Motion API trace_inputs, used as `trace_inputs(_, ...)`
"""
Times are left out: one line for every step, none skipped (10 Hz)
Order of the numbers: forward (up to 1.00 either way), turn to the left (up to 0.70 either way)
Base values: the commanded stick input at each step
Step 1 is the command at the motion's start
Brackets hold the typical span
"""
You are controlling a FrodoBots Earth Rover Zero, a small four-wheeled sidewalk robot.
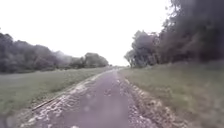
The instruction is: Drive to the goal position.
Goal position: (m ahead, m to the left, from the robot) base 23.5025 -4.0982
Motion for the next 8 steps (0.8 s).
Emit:
trace_inputs(1.00, 0.00)
trace_inputs(1.00, 0.00)
trace_inputs(1.00, 0.00)
trace_inputs(1.00, 0.00)
trace_inputs(1.00, 0.00)
trace_inputs(1.00, 0.00)
trace_inputs(1.00, 0.00)
trace_inputs(1.00, 0.00)
